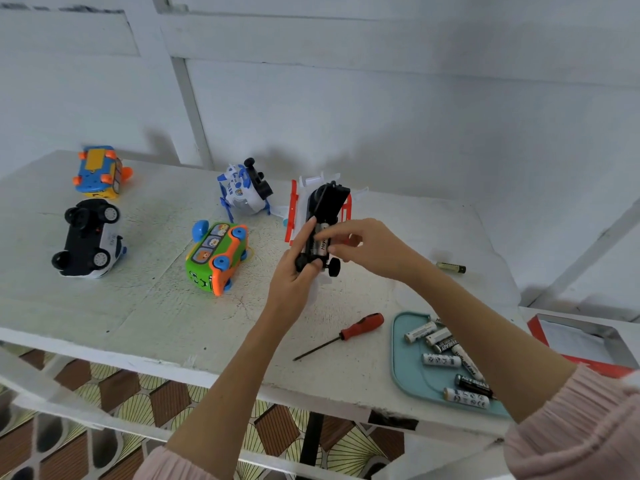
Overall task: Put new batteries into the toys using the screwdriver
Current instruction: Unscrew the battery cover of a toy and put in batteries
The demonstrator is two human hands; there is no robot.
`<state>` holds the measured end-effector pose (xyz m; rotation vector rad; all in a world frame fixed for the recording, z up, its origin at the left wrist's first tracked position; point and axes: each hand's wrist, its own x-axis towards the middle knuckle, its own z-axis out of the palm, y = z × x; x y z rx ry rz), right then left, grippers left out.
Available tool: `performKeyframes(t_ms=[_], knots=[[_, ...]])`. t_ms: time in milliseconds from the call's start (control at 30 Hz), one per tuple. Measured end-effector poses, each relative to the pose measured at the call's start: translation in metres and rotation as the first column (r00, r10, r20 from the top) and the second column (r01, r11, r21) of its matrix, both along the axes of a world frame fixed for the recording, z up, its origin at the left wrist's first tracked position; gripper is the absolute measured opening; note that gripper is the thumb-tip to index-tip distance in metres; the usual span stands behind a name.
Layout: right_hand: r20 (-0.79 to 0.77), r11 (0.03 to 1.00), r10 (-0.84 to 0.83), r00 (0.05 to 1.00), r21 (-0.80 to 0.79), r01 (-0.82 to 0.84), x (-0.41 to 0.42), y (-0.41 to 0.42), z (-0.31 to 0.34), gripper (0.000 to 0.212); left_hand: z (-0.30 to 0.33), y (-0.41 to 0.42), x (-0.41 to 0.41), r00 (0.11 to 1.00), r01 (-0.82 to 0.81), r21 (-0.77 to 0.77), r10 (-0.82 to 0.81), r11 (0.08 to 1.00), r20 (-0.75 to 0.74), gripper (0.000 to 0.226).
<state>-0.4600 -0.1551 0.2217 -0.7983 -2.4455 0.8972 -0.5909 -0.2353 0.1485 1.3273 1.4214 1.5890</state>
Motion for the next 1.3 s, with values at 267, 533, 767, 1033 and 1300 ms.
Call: performKeyframes(t_ms=[267, 533, 767, 1033, 1300], knots=[[0.206, 1.000, 0.002, 0.979, 0.016, -0.006, 0.073, -0.001, -0.012, 0.020, 0.000, 0.000, 0.000, 0.999, 0.008, -0.022, -0.009, 1.000, -0.045, 0.063], [0.619, 0.987, 0.034, 0.784, 0.102, -0.124, 0.109, -0.018, -0.035, 0.017, 0.000, 0.001, 0.002, 0.999, 0.007, 0.035, -0.009, 0.999, 0.038, 0.064], [0.640, 0.972, 0.008, 0.768, 0.176, -0.157, 0.109, -0.024, -0.058, 0.026, 0.001, -0.001, 0.001, 0.998, 0.005, 0.026, -0.007, 1.000, 0.063, 0.064], [0.320, 0.995, 0.040, 0.947, 0.078, -0.069, 0.097, -0.023, -0.049, 0.011, 0.001, -0.004, 0.000, 0.995, -0.010, 0.021, 0.007, 1.000, 0.101, 0.064], [-0.429, 0.980, -0.176, 0.886, -0.158, 0.118, 0.024, -0.020, 0.010, 0.010, -0.001, -0.007, -0.002, 0.992, -0.011, 0.046, 0.005, 0.999, 0.125, 0.060]])
